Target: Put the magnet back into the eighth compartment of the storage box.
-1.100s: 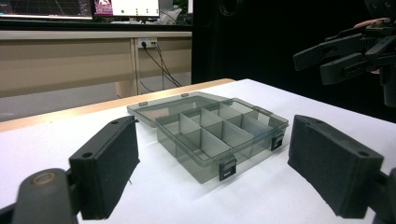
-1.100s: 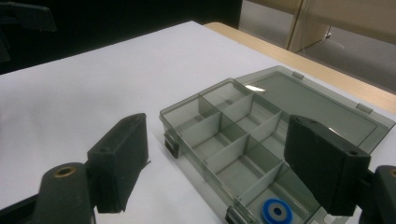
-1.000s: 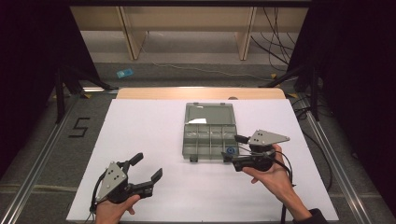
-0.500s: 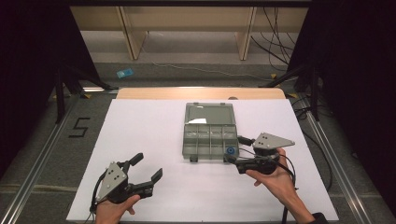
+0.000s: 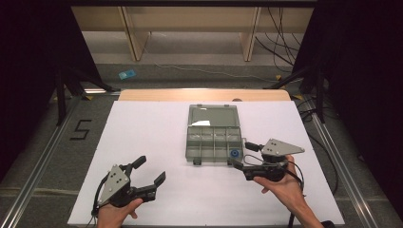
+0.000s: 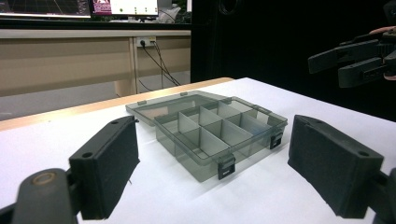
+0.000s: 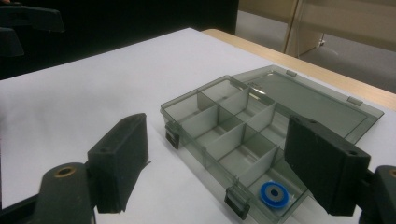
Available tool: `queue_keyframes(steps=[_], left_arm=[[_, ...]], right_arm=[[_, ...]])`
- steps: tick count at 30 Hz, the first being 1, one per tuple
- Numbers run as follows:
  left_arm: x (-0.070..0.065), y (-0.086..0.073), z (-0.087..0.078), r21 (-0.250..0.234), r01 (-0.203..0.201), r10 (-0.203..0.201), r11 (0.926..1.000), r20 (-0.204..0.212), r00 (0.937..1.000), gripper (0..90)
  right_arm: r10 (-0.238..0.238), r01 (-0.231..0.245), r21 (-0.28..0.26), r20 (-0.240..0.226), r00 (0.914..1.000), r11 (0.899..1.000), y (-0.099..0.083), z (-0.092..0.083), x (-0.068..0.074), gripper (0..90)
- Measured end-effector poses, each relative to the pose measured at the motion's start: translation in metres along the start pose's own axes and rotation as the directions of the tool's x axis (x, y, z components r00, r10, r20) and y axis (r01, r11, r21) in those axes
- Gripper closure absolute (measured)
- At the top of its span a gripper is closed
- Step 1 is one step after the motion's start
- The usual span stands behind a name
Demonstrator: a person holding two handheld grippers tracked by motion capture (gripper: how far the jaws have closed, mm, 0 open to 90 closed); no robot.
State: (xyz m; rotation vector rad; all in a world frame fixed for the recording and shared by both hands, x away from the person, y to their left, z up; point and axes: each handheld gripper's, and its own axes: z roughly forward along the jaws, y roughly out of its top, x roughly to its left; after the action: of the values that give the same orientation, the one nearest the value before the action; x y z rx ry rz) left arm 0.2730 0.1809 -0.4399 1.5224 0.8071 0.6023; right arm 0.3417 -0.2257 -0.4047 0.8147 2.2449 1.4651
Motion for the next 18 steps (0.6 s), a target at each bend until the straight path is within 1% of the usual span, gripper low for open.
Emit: queue_keyframes(steps=[2, 3, 5, 6, 7, 8, 9, 10, 11, 13, 14, 15, 16, 17, 18], left_arm=[[0.0, 0.0, 0.0, 0.001, 0.0, 0.0, 1.0, 0.0, 1.0, 15.6], [0.0, 0.0, 0.0, 0.001, 0.0, 0.0, 1.0, 0.001, 1.0, 15.6], [0.0, 0.0, 0.0, 0.001, 0.0, 0.0, 1.0, 0.002, 1.0, 15.6], [0.0, 0.0, 0.0, 0.001, 0.0, 0.0, 1.0, 0.001, 1.0, 15.6], [0.0, 0.0, 0.0, 0.0, 0.0, 0.0, 1.0, 0.002, 1.0, 15.6], [0.0, 0.0, 0.0, 0.0, 0.001, -0.001, 1.0, 0.001, 1.0, 15.6], [0.0, 0.0, 0.0, 0.0, 0.001, -0.001, 1.0, 0.001, 1.0, 15.6], [0.0, 0.0, 0.0, 0.0, 0.001, -0.001, 1.0, 0.001, 1.0, 15.6], [0.0, 0.0, 0.0, 0.0, 0.0, 0.0, 1.0, 0.002, 1.0, 15.6], [0.0, 0.0, 0.0, 0.0, 0.001, -0.001, 1.0, 0.004, 1.0, 15.6], [0.0, 0.0, 0.0, 0.0, 0.001, -0.001, 1.0, 0.004, 1.0, 15.6], [0.0, 0.0, 0.0, 0.0, 0.0, 0.0, 1.0, 0.003, 1.0, 15.6], [0.0, 0.0, 0.0, 0.0, 0.0, 0.0, 1.0, 0.003, 1.0, 15.6], [0.0, 0.0, 0.0, 0.001, 0.001, -0.001, 1.0, 0.003, 1.0, 15.6], [0.0, 0.0, 0.0, 0.001, 0.003, -0.003, 1.0, 0.003, 1.0, 15.6]], right_arm=[[0.003, -0.003, 0.001, -0.003, 1.0, 1.0, 0.0, -0.001, 0.0, 22.9], [0.003, -0.003, -0.012, 0.001, 1.0, 1.0, -0.002, -0.001, 0.0, 22.9], [-0.003, 0.003, -0.017, 0.006, 1.0, 1.0, -0.002, -0.002, 0.0, 22.9], [0.005, -0.005, -0.009, 0.0, 1.0, 1.0, -0.002, -0.004, 0.0, 22.9], [0.005, -0.005, -0.011, 0.007, 1.0, 1.0, -0.003, -0.005, 0.0, 22.7], [-0.007, 0.007, -0.027, 0.015, 0.9999, 1.0, -0.004, -0.005, -0.001, 22.6], [0.011, -0.011, -0.006, -0.004, 0.9999, 1.0, -0.005, -0.007, 0.0, 22.7], [0.011, -0.011, -0.006, -0.004, 0.9999, 1.0, -0.005, -0.007, 0.0, 22.7], [-0.001, 0.001, -0.023, 0.007, 1.0, 1.0, -0.005, -0.007, 0.0, 22.7], [0.015, -0.015, -0.024, 0.001, 0.9999, 1.0, -0.007, -0.009, 0.001, 22.6], [0.009, -0.009, -0.039, 0.013, 0.9999, 0.999, -0.008, -0.011, 0.001, 22.6], [0.013, -0.012, -0.041, 0.015, 0.9998, 0.999, -0.009, -0.012, 0.001, 22.5], [0.026, -0.026, -0.045, 0.004, 0.9997, 0.999, -0.01, -0.013, 0.002, 22.6], [0.014, -0.013, -0.055, 0.009, 0.9999, 0.998, -0.01, -0.015, 0.002, 22.4], [0.014, -0.013, -0.055, 0.009, 0.9999, 0.998, -0.01, -0.015, 0.002, 22.4]])
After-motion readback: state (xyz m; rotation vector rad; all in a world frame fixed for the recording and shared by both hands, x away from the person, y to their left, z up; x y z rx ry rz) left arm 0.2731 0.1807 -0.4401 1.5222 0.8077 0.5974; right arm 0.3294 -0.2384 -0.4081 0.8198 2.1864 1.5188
